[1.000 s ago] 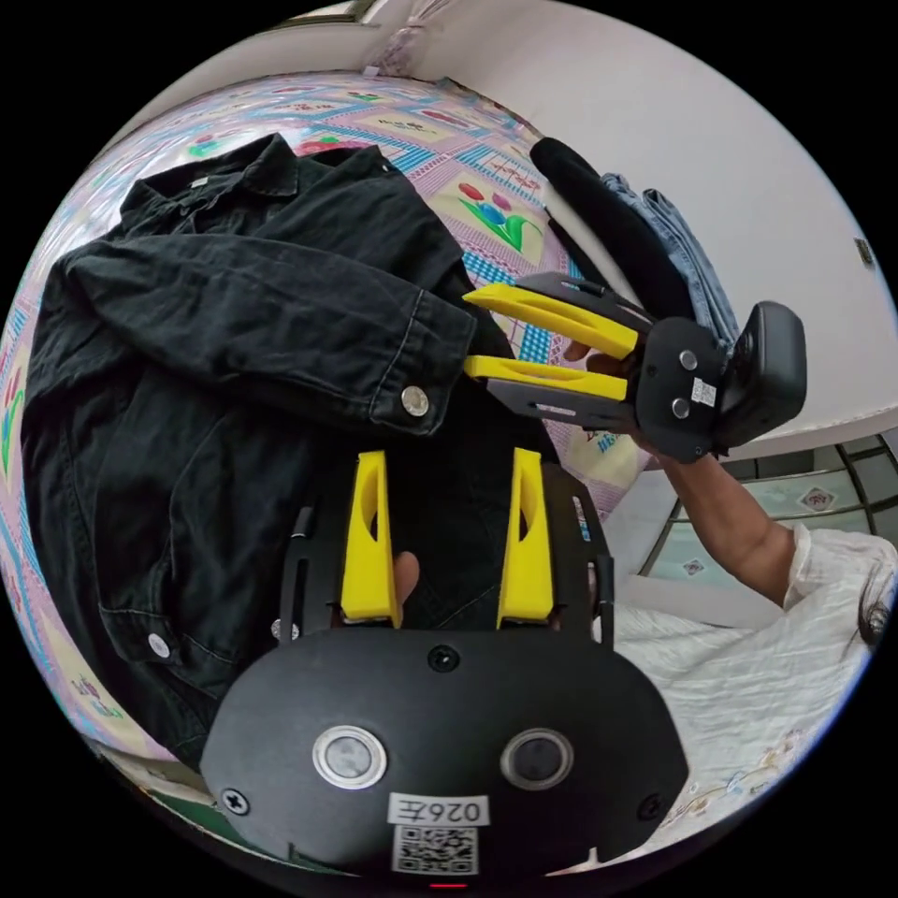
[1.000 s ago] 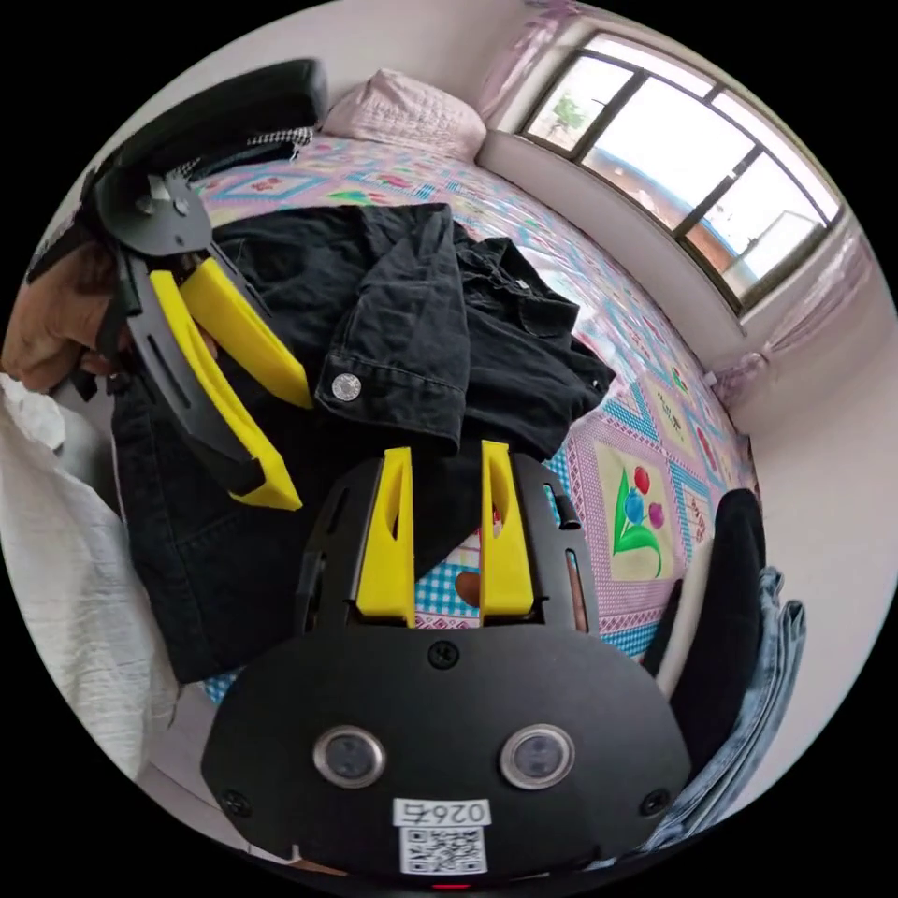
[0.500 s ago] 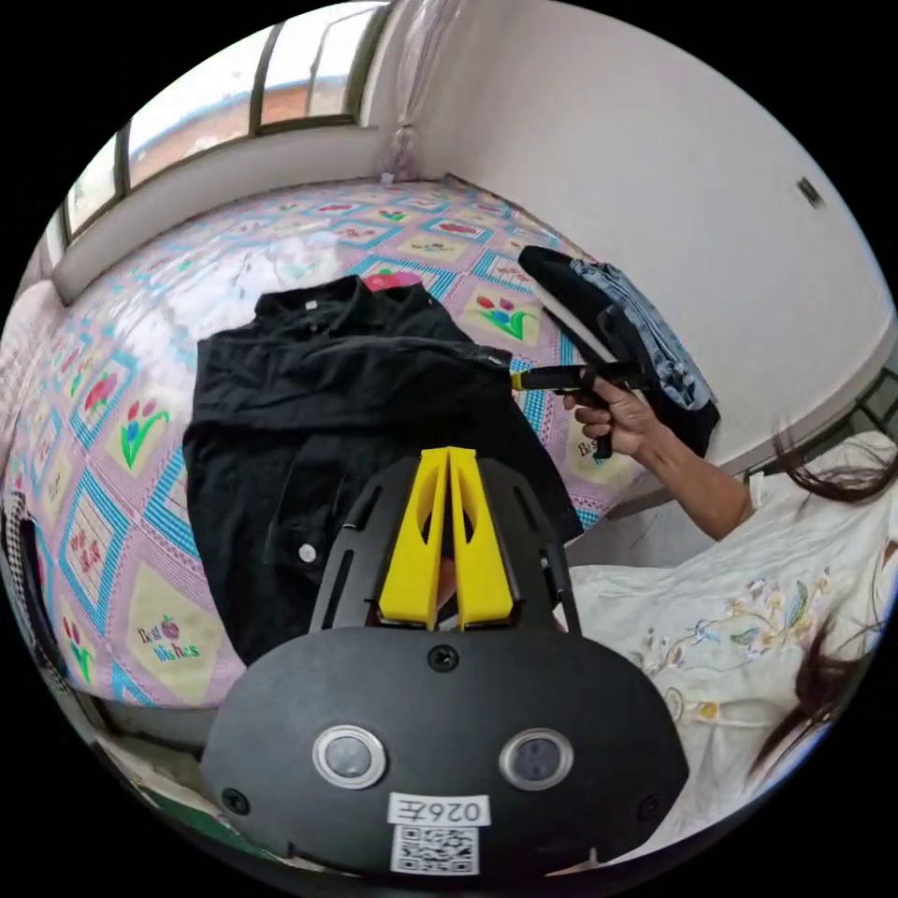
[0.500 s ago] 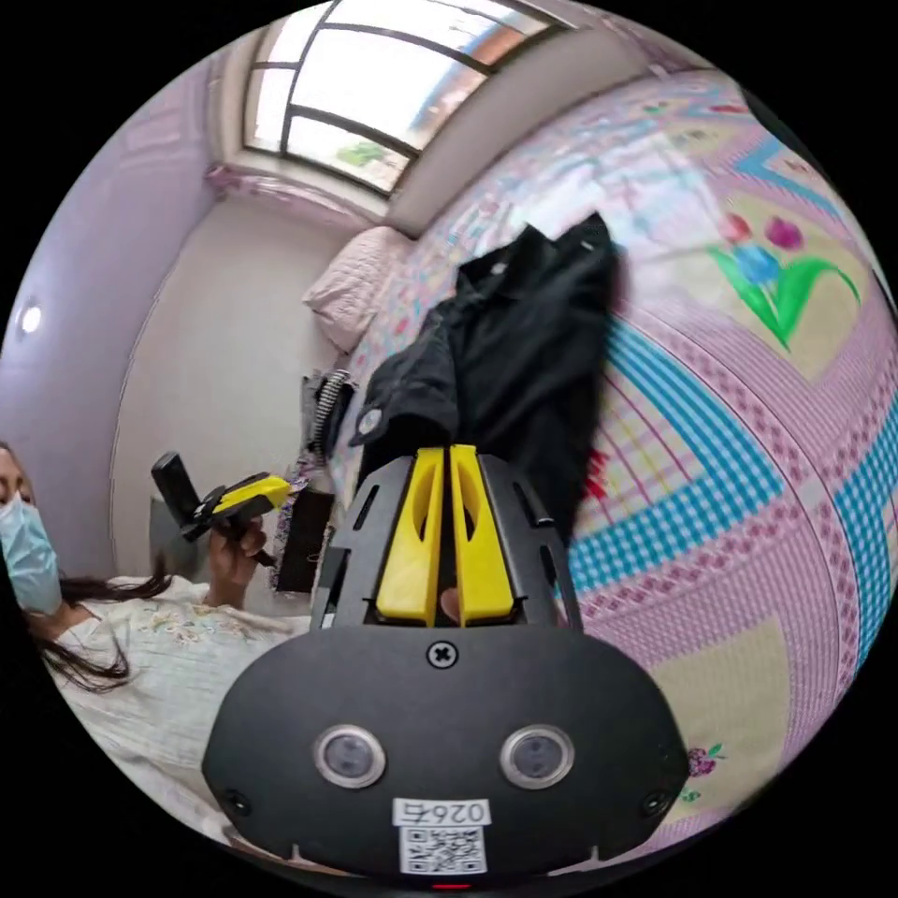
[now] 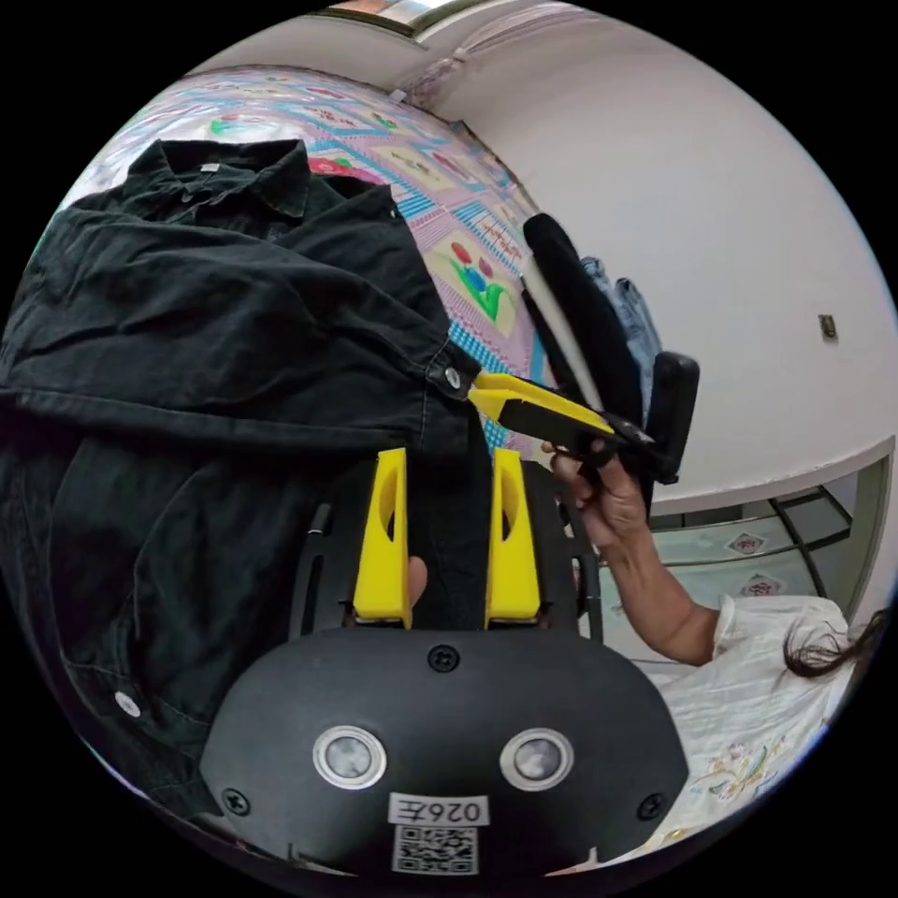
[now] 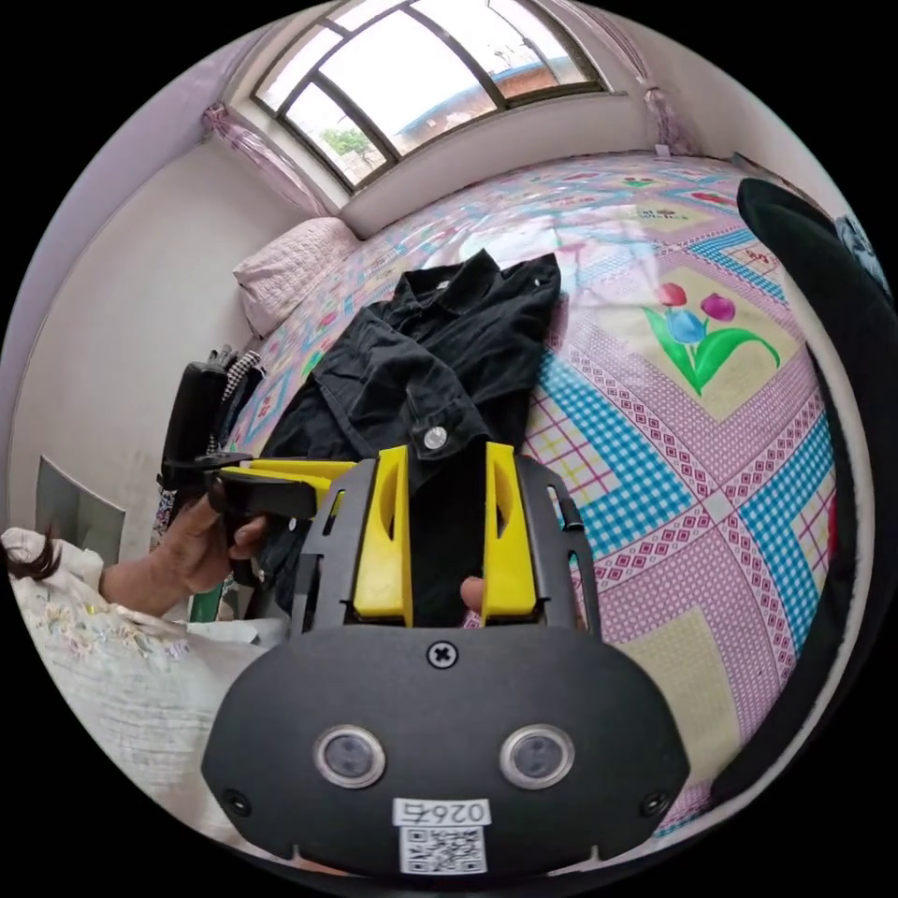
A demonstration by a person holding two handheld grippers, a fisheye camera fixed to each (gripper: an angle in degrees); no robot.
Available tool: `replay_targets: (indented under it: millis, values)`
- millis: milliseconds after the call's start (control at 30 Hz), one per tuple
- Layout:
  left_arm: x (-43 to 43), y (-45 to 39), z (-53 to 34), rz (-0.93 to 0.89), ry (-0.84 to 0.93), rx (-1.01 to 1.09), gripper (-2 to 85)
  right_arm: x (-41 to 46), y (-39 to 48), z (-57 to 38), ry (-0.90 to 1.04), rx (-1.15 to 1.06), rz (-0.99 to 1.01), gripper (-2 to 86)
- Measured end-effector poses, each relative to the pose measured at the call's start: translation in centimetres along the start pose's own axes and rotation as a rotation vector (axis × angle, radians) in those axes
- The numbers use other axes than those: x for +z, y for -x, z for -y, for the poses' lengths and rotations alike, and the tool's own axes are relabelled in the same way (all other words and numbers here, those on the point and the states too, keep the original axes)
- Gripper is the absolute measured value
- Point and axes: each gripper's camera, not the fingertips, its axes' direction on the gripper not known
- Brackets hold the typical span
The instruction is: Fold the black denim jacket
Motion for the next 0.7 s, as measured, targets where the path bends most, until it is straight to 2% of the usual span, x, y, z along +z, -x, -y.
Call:
replay_targets:
  millis: [33,67,100,200,300,400,467,567,700]
  values:
    - [0.7,-0.4,0.5,0.090,0.061,0.006,0.7,0.8,0.0,0.3,0.039,0.000,-0.008,3.0]
    - [0.8,-1.1,0.4,0.189,0.095,0.025,0.0,2.4,-0.1,0.7,0.142,0.024,-0.016,0.5]
    - [0.6,-1.6,0.1,0.189,0.108,0.058,-0.3,2.7,0.2,0.3,0.156,0.018,-0.021,-0.1]
    - [-1.9,-3.1,-2.9,0.157,0.045,0.113,-0.7,1.2,1.5,-1.9,0.107,-0.005,-0.070,-0.4]
    - [-4.9,-3.5,-5.9,0.240,-0.057,0.097,-0.1,-0.9,2.9,-3.4,0.026,-0.005,-0.078,1.2]
    - [-7.0,-3.0,-6.7,0.339,-0.089,0.070,4.0,-1.5,5.4,-3.1,-0.027,-0.037,-0.106,3.5]
    - [-8.0,-2.5,-7.0,0.499,-0.073,0.035,8.6,-0.7,6.8,-2.4,-0.023,-0.053,-0.133,4.4]
    - [-9.3,-1.8,-8.1,0.645,-0.048,-0.018,15.3,0.8,8.3,-1.8,-0.002,-0.043,-0.105,6.3]
    - [-10.4,-1.2,-9.9,0.712,0.000,-0.060,17.2,2.3,12.3,-2.7,0.015,-0.091,-0.107,7.2]
